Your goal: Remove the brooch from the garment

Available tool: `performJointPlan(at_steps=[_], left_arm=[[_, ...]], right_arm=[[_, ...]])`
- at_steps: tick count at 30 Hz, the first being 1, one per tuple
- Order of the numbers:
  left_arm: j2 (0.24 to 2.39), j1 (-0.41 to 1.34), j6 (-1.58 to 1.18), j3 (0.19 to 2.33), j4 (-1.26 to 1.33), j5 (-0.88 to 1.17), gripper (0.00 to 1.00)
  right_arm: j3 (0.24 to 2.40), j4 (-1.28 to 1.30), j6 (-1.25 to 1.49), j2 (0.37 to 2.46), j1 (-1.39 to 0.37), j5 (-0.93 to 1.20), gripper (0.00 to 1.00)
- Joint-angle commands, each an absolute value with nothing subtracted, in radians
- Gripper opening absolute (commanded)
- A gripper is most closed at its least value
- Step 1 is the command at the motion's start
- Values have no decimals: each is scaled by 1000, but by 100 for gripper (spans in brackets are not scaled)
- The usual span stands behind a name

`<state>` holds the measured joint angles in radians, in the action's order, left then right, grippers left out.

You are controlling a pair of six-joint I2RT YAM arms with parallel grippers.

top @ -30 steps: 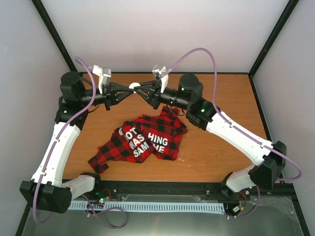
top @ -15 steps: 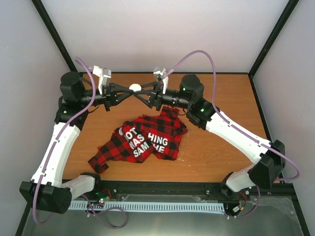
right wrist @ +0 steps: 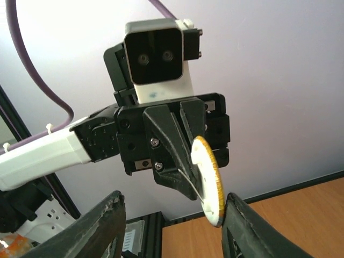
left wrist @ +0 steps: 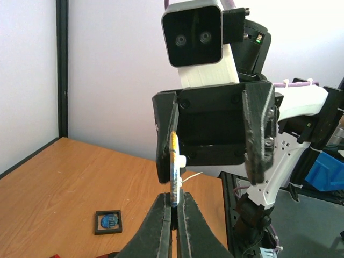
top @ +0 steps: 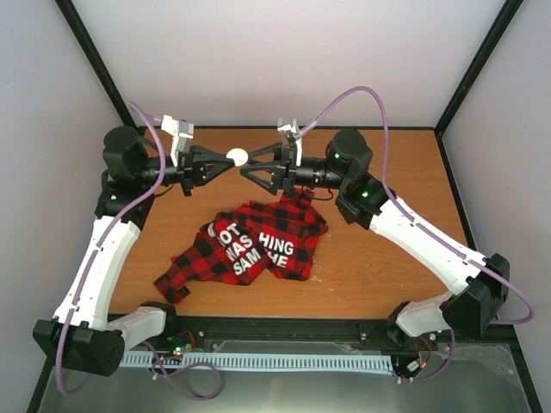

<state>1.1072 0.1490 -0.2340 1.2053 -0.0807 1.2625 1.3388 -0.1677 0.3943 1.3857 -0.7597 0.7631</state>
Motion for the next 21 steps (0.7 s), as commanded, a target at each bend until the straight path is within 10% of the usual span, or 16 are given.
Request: performJointPlan(at_steps=[1,21], left_arm=[[1085,153,-244,1234,-55,1318,1],[881,153,796,1150,-219,1190,1]], right_arm=[[1360,-214,408,1368,-753,754,47],[1169,-211,163,1207,-755,800,62]])
